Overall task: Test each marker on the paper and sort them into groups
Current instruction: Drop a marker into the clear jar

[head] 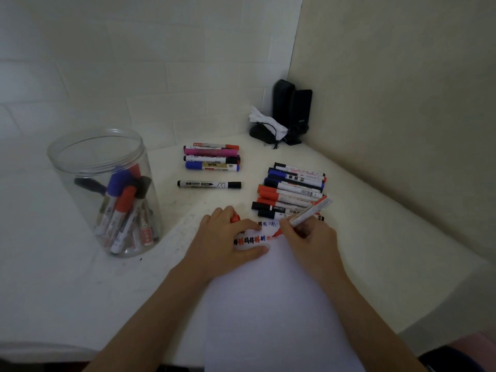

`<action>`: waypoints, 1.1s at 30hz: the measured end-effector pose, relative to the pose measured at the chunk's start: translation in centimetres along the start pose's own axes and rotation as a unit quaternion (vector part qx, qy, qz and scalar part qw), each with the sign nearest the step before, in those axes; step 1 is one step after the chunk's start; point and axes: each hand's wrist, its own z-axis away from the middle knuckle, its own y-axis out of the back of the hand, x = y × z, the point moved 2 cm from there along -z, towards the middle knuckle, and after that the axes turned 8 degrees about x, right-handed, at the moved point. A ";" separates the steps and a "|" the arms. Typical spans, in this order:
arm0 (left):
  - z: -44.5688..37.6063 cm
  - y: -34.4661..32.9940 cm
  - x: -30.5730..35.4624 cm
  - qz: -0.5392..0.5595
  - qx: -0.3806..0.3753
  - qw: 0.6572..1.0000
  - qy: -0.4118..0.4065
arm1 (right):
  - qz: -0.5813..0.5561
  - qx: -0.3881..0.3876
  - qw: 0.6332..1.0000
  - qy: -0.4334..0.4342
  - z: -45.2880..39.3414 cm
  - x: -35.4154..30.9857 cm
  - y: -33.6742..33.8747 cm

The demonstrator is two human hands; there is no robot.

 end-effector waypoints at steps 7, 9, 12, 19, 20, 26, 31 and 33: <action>0.1 0.0 0.0 0.016 0.012 1.000 -0.002 | 0.015 0.018 1.000 0.020 0.1 -0.2 0.1; 0.1 0.0 0.0 0.016 0.016 1.000 -0.005 | 0.013 0.014 1.000 0.014 0.0 -0.2 0.1; 0.0 0.0 -0.1 0.011 0.014 1.000 -0.008 | 0.024 0.001 0.999 0.020 0.0 -0.4 0.0; 0.1 0.0 0.0 0.004 0.014 1.000 -0.009 | 0.018 0.012 0.999 0.026 0.0 -0.4 0.1; 0.1 0.0 -0.1 0.003 0.011 1.000 -0.006 | 0.017 0.012 1.000 0.024 0.0 -0.3 0.0; 0.1 0.0 0.2 0.038 0.000 0.999 0.000 | -0.015 0.021 1.000 -0.009 -0.2 0.0 0.1; 0.0 1.2 0.1 0.210 0.025 0.969 0.124 | -0.071 0.062 0.994 -0.059 -0.6 -0.3 0.6; 0.4 2.0 0.2 0.282 0.037 0.947 0.148 | -0.098 0.061 0.991 -0.067 -0.4 -0.7 0.8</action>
